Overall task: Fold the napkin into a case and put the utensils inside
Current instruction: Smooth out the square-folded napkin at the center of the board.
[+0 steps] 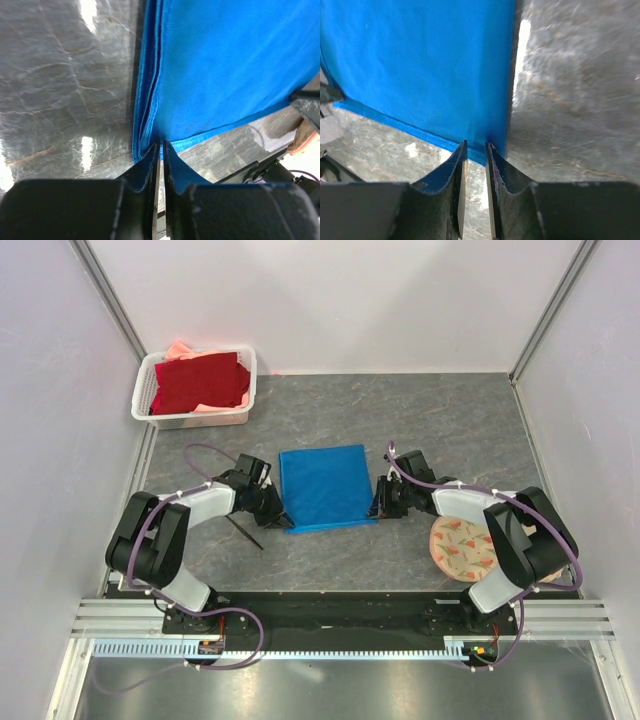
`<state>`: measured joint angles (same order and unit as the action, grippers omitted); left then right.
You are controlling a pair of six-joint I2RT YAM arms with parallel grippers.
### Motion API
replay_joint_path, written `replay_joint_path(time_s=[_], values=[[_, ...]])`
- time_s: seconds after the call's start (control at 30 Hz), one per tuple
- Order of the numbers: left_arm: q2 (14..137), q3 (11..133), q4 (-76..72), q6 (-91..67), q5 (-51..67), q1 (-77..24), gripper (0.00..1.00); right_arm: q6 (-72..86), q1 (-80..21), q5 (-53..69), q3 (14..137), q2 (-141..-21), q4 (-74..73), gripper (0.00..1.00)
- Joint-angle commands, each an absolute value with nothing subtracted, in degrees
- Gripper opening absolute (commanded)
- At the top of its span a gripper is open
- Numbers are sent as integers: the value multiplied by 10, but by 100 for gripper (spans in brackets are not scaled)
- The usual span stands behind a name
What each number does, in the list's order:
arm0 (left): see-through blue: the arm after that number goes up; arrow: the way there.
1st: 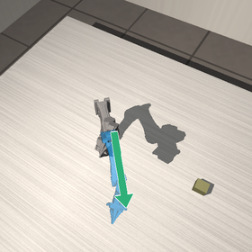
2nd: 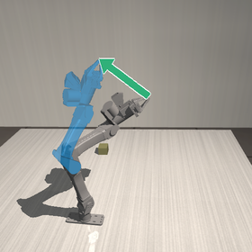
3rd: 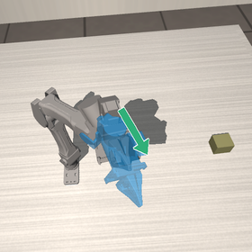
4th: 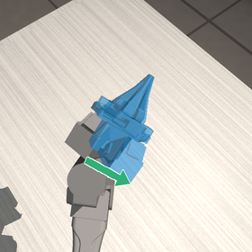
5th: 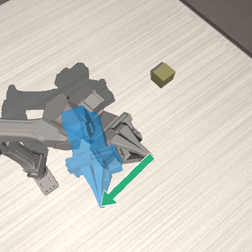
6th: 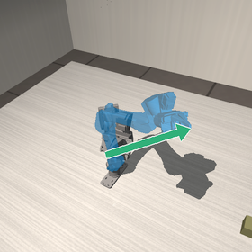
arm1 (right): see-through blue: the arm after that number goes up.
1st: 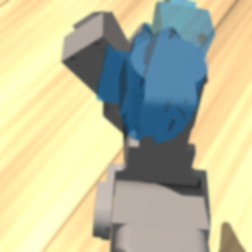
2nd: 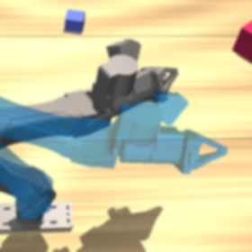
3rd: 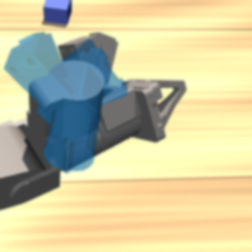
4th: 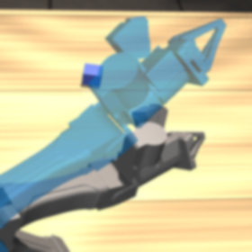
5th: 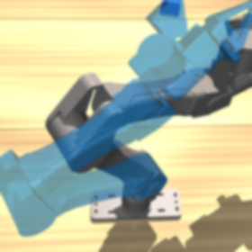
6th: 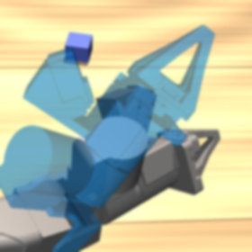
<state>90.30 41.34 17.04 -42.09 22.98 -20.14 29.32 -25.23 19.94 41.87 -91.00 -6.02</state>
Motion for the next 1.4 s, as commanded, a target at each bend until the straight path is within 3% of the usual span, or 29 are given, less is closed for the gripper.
replay_joint_path(time_s=[0.0,0.23,0.33,0.5,0.8,1.1,1.37], values=[[860,387,171,-405,241,-217,15,239,-235,125,432,-908,-93,28],[821,491,236,-389,248,-201,21,229,-234,141,493,-883,-128,32],[873,555,240,-388,248,-181,19,235,-236,149,520,-893,-132,39],[968,642,236,-386,212,-165,15,264,-249,209,528,-896,-102,41],[1084,739,240,-380,170,-134,14,278,-248,225,439,-895,-36,24],[1157,766,241,-363,120,-113,13,252,-227,199,387,-917,-14,22],[1135,740,255,-352,124,-117,13,214,-204,154,409,-889,-74,22]])
